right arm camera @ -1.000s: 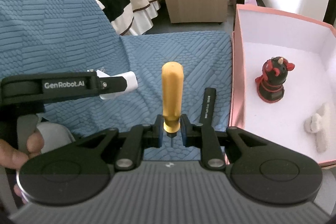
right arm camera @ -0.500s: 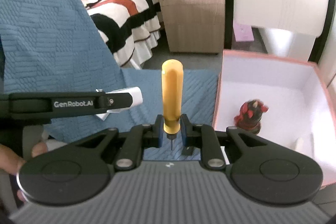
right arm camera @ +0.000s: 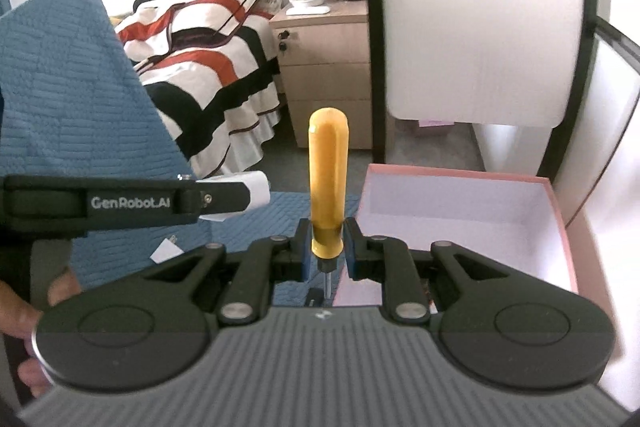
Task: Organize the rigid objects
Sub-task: 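Lower the charger into the pink box and open the left tool while the right tool releases the screwdriver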
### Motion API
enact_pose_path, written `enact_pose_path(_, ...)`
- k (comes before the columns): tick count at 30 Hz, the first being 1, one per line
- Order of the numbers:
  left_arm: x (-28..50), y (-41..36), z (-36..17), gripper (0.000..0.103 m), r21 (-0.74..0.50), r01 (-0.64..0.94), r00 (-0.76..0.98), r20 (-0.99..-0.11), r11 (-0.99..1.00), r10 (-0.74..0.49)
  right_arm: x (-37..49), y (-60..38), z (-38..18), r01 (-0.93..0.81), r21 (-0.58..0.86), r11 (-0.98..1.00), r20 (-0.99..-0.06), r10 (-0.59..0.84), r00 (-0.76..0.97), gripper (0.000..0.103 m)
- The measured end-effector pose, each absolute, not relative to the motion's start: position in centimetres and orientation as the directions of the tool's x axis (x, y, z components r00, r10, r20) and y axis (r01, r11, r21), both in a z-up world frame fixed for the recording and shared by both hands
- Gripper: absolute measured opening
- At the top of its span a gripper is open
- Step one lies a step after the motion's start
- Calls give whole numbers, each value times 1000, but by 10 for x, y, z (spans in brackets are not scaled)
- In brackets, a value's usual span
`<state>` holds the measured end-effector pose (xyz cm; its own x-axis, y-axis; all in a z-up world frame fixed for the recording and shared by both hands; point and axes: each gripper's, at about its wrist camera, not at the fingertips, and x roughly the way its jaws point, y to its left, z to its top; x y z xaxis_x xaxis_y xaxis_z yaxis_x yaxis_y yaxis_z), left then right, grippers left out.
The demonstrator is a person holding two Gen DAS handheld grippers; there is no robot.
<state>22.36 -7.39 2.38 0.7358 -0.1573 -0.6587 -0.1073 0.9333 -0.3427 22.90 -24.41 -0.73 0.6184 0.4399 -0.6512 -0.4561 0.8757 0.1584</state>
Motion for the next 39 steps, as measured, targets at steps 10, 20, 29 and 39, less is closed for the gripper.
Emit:
enact_pose_path(10,254,-140,10,48,-331,-44,698,-686,943,-208,240,-302,-27,-383,171,908,-670,392,630,20)
enact_pose_path(20,286,-194,-44,48,-319,-24,618,-750,947,-237,258,-349,-80,-308,179,935,-735,335,589,20)
enact_pose_path(29,304,-219,-92,48,-311,-42,555,-797,950,-236,274,-371,-132,-268,183,946,-795,302,526,20)
enact_pose_path(39,319,-228,-123,48,-310,-76,533,-816,948,-224,285,-382,-173,-269,194,943,-831,304,467,20)
